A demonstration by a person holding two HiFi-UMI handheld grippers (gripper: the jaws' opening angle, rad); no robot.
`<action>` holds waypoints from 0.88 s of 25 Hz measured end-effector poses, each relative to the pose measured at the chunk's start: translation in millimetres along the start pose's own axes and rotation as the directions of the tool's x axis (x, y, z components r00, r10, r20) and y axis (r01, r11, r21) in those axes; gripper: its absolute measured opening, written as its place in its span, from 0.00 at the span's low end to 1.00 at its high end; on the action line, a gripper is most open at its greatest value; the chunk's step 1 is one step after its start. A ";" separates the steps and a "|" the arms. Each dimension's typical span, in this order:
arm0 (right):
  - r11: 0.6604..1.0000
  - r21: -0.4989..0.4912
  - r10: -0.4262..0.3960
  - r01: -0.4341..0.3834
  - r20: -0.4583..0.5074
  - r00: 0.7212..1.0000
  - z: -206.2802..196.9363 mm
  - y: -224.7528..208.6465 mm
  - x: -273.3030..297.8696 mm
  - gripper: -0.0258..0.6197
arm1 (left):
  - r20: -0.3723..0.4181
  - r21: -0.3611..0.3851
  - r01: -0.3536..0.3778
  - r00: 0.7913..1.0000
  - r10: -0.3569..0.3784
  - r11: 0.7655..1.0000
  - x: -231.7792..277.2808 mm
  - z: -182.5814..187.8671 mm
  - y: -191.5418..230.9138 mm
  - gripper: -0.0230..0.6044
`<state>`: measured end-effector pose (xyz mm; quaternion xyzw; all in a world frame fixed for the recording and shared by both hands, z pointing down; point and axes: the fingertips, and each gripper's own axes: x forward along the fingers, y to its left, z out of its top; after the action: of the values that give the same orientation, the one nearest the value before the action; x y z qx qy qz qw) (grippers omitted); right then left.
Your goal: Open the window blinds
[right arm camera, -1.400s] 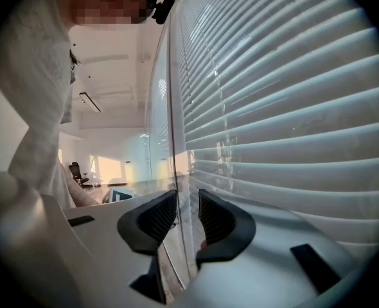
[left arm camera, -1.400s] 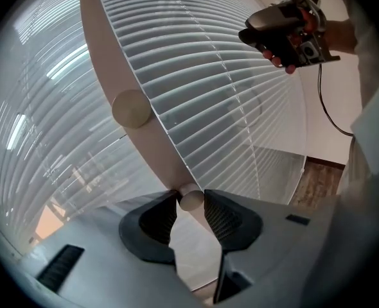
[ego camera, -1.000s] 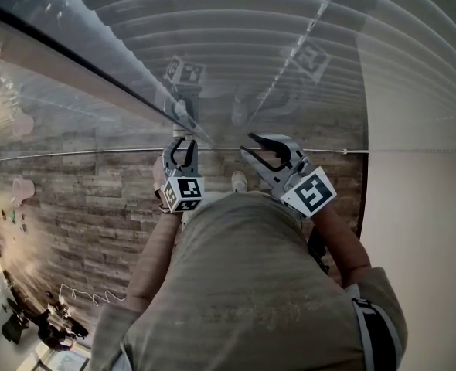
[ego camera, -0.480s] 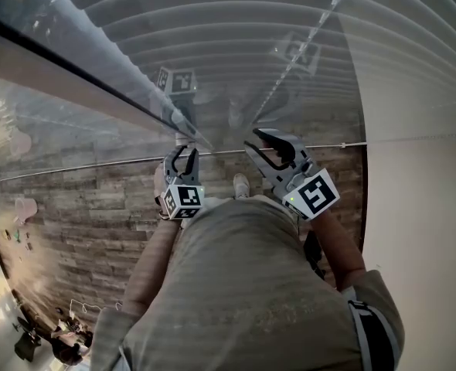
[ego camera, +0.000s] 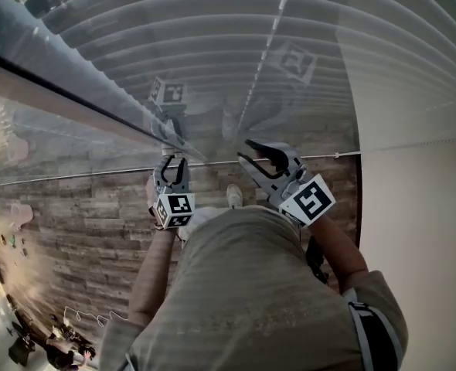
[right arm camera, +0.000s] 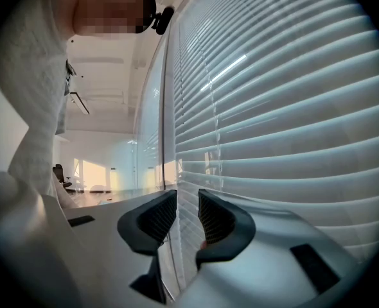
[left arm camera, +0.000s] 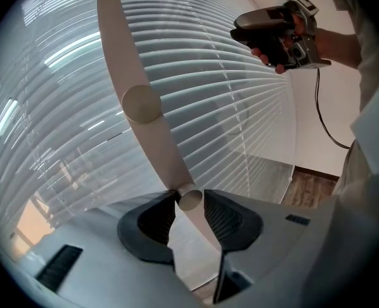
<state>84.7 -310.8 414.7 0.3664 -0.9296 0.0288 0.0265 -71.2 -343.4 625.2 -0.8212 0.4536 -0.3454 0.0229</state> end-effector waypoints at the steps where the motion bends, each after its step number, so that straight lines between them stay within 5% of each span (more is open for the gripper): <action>1: 1.000 -0.004 0.006 -0.006 -0.009 1.000 -1.3 -0.7 -0.7 0.21 | 0.001 -0.007 -0.006 1.000 0.006 1.000 0.2 0.2 0.9 0.26; 10: 1.000 -0.006 -0.004 0.004 -0.022 1.000 -9.9 -5.5 -3.5 0.21 | 0.017 -0.043 -0.023 1.000 0.023 0.999 7.5 -6.4 2.3 0.26; 22: 0.996 0.054 -0.072 0.072 -0.001 0.997 -14.2 -9.8 6.1 0.21 | 0.000 0.006 0.038 0.999 -0.038 0.999 9.5 -9.2 -3.5 0.26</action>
<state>87.3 -321.1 429.6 0.4004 -0.9147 0.0528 0.0171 -70.7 -346.0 638.7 -0.8297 0.4368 -0.3471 0.0190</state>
